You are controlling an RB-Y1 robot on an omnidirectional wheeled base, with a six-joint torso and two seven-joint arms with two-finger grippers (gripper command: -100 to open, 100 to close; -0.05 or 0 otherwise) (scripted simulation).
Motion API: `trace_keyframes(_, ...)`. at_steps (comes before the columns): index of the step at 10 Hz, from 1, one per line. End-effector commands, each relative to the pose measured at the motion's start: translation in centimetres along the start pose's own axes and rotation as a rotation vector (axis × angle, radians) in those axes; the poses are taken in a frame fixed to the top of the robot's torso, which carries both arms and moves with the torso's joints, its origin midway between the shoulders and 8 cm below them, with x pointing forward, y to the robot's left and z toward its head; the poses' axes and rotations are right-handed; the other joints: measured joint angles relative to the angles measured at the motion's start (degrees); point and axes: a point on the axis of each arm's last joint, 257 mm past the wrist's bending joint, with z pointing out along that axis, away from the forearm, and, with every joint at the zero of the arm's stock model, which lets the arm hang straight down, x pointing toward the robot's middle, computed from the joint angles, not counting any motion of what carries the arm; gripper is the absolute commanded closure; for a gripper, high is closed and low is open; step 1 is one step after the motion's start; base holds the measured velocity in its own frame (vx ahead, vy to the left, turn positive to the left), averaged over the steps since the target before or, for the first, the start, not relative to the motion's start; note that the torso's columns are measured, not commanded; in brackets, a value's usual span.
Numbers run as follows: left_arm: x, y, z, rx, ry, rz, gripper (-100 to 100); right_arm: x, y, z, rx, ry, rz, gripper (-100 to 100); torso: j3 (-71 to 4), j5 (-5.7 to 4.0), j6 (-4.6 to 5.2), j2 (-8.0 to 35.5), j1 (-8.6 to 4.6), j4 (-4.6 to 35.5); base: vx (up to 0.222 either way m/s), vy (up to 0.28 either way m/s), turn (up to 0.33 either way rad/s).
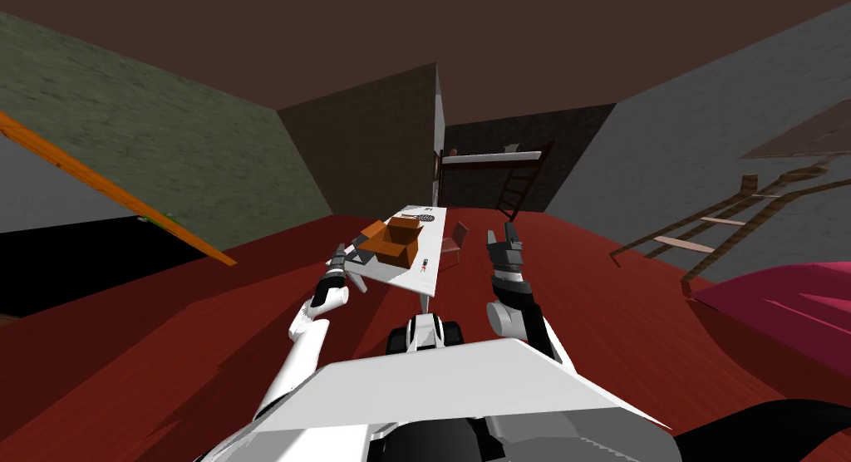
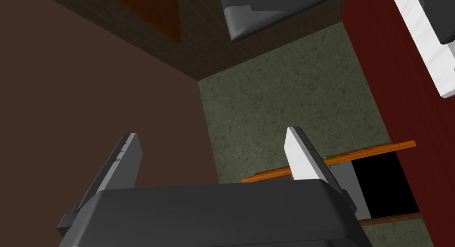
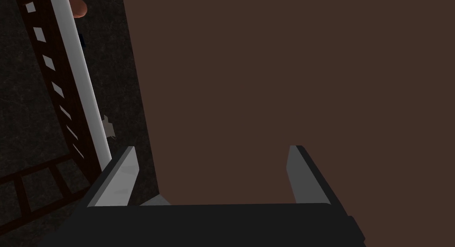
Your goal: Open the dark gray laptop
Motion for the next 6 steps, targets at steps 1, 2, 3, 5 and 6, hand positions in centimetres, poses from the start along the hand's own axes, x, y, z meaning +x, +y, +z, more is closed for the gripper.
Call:
trace_keyframes(1,0.4,1.4,1.0,-0.036,0.01,0.019,-100,0.0,0.0,0.0,0.0,0.0,0.0,0,0.0,0.01,-0.02,0.0,0.05,0.0,0.014,-0.018,-0.025)
trace_keyframes(2,0.6,2.2,0.8,-0.052,0.015,0.02,-100,0.0,0.0,0.0,0.0,0.0,0.0,0,0.0,0.02,0.0,0.0,0.05,0.0,0.013,-0.014,-0.014)
trace_keyframes(3,0.7,2.1,1.7,-0.057,0.017,0.031,-100,0.0,0.0,0.0,0.0,0.0,0.0,0,0.0,0.02,-0.01,0.0,0.05,0.0,0.017,-0.013,-0.021)
trace_keyframes(5,1.0,3.0,2.2,-0.081,0.027,0.043,-100,0.0,0.0,0.0,0.0,0.0,0.0,0,0.0,0.01,-0.02,0.0,0.04,0.0,0.012,-0.014,-0.014)
trace_keyframes(6,1.1,3.5,2.0,-0.091,0.03,0.043,-100,0.0,0.0,0.0,0.0,0.0,0.0,0,0.0,0.01,0.0,0.0,0.02,0.0,0.011,-0.014,-0.01)
